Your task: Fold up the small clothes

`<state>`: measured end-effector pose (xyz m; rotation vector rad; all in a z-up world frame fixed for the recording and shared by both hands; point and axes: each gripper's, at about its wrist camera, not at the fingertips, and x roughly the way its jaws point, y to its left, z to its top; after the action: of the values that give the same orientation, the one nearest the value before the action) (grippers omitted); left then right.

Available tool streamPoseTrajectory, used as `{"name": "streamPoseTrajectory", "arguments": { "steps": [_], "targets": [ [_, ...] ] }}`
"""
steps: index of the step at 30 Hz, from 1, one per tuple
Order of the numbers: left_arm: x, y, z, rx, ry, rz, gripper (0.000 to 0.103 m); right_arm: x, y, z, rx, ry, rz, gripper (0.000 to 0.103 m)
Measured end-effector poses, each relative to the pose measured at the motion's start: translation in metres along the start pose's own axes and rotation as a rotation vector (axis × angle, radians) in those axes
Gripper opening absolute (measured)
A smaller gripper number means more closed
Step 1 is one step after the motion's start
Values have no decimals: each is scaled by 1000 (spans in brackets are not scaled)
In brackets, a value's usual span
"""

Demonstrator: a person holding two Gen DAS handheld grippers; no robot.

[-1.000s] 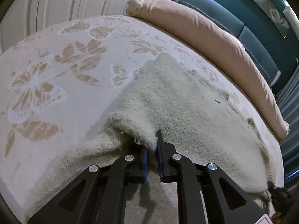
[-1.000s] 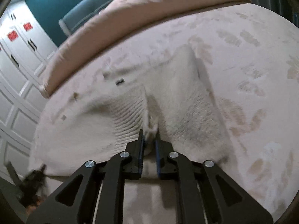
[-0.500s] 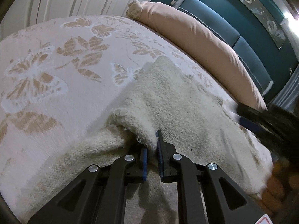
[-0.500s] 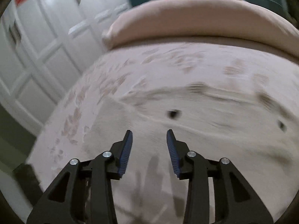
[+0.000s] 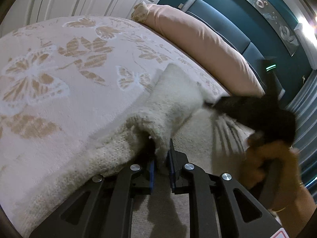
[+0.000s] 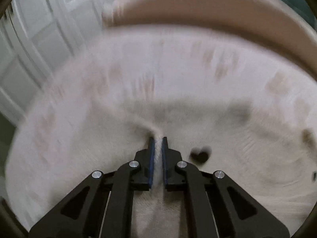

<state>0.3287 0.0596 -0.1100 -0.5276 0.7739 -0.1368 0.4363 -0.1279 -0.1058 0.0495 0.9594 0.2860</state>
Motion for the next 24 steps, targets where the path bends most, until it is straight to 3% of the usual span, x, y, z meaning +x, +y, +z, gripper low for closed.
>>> {"name": "streamPoseTrajectory", "arguments": {
  "steps": [5, 7, 9, 11, 12, 14, 17, 18, 21, 24],
  "targets": [
    [0, 0, 0, 0, 1, 2, 14, -90, -36, -17, 207, -212, 73, 29],
    [-1, -1, 0, -1, 2, 1, 14, -127, -73, -46, 299, -265, 25, 46],
    [-1, -1, 1, -9, 9, -4, 14, -166, -126, -91, 409, -308, -82, 50],
    [-4, 2, 7, -44, 31, -38, 17, -188, -172, -132, 498, -290, -189, 54],
    [-6, 5, 11, -77, 47, -58, 21, -192, -187, -146, 531, -266, -199, 54],
    [-16, 14, 20, -182, 53, -79, 30, -194, -213, -171, 596, -217, -191, 54],
    [-17, 31, 31, -365, 88, -104, 31, -187, -225, -179, 609, -203, -148, 54],
    [-12, 34, 32, -396, 114, -93, 31, -182, -222, -177, 605, -198, -134, 52],
    [-4, 22, 39, -326, 145, -3, 10, -168, -207, -161, 575, -162, -94, 10],
    [-16, 18, 45, -302, 88, 5, 6, -214, -189, -143, 518, -334, -56, 8]
  ]
}}
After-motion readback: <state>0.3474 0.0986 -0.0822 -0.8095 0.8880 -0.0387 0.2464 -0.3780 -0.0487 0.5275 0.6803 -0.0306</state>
